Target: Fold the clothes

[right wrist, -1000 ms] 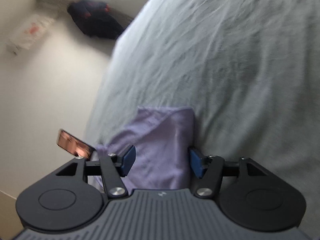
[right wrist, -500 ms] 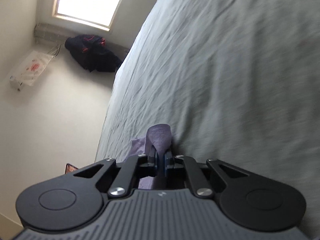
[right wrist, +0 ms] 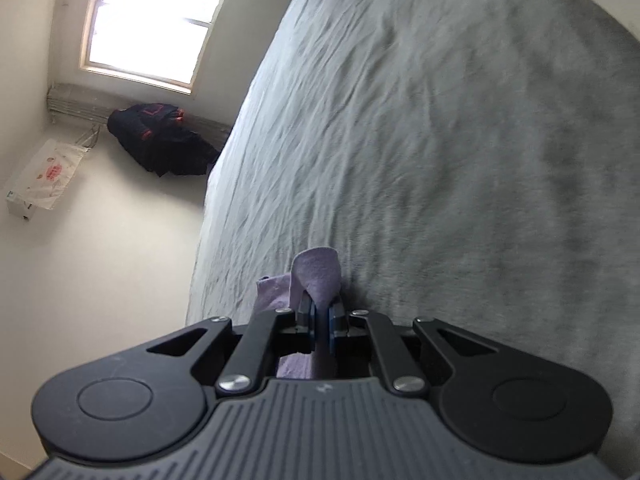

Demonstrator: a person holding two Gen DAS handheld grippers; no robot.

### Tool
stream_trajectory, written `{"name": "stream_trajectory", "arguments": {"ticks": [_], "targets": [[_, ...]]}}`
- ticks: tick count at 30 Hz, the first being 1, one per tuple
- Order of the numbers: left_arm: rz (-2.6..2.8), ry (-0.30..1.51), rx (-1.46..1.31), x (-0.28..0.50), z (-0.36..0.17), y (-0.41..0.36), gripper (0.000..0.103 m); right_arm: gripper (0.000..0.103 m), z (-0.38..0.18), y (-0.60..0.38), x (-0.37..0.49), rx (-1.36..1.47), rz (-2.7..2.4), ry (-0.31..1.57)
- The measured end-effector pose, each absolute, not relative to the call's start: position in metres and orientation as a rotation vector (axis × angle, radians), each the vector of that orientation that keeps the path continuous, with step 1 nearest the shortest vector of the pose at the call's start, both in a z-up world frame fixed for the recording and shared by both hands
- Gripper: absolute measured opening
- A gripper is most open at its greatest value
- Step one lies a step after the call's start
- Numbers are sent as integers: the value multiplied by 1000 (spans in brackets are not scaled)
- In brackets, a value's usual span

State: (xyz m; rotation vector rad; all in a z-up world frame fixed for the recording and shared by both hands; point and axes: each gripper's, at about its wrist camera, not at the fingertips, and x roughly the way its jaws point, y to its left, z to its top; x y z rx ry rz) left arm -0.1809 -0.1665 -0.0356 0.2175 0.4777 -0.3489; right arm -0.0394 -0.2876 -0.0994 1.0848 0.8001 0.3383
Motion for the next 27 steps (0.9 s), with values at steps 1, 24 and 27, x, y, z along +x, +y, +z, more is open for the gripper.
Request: {"name": "stream_trajectory", "arguments": {"ticks": [1,24,27], "targets": [[-350,484,194,-180,-35,-163,4,8,-98,-287,-39,1079,337,803],[-322,446,-343,-161,-15,-52,4,10,-34,-237,-14,895,292,838],[-283,445,-371,-158,-10,-31,4,11,-23,-213,-3,834,292,841]]}}
